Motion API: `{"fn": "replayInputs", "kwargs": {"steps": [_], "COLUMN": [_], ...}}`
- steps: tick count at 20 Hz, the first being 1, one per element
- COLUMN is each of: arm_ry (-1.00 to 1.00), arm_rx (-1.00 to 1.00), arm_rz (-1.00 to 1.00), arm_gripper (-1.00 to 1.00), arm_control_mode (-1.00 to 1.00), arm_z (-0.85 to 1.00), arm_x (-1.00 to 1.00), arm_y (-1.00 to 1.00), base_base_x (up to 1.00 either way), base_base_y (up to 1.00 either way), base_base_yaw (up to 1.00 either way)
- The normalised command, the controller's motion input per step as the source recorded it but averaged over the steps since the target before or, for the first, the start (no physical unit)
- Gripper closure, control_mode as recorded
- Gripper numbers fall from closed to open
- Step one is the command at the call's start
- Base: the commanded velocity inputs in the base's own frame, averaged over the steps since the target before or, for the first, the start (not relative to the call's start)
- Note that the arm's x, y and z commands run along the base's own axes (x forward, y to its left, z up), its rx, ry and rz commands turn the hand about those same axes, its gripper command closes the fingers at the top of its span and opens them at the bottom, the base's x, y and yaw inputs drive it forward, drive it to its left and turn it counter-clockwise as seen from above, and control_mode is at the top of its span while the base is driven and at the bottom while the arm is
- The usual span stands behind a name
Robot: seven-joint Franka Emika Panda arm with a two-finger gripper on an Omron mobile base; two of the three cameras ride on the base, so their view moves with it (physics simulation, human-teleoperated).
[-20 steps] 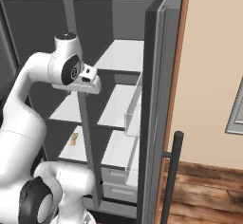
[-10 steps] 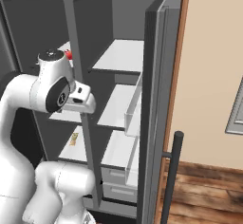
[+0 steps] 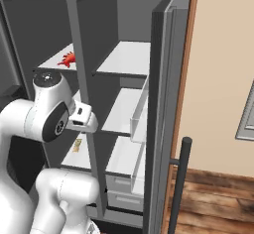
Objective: Pick up the frozen fish from the freezer, place it on any shelf in the fridge, and close the fridge and freezer doors when done.
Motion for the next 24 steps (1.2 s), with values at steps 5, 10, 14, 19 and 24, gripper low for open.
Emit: {"fn": "replayInputs", "kwargs": {"steps": [5, 10, 14, 19, 24], "arm_ry": [0.0, 0.0, 0.0, -0.1, -0.03], "arm_rx": [0.0, 0.0, 0.0, 0.0, 0.0], "arm_rz": [0.0, 0.0, 0.0, 0.0, 0.0], "arm_gripper": [-1.0, -1.0, -1.0, -1.0, -1.0], "arm_control_mode": [-1.0, -1.0, -1.0, -1.0, -1.0], "arm_z": [0.0, 0.0, 0.0, 0.0, 0.0], "arm_x": [0.0, 0.01, 0.07, -0.01, -0.02], "arm_y": [0.41, 0.42, 0.23, -0.8, -0.61], "base_base_x": [0.0, 0.0, 0.0, 0.0, 0.0], "base_base_y": [0.0, 0.0, 0.0, 0.0, 0.0], "base_base_yaw": [0.0, 0.0, 0.0, 0.0, 0.0]}}
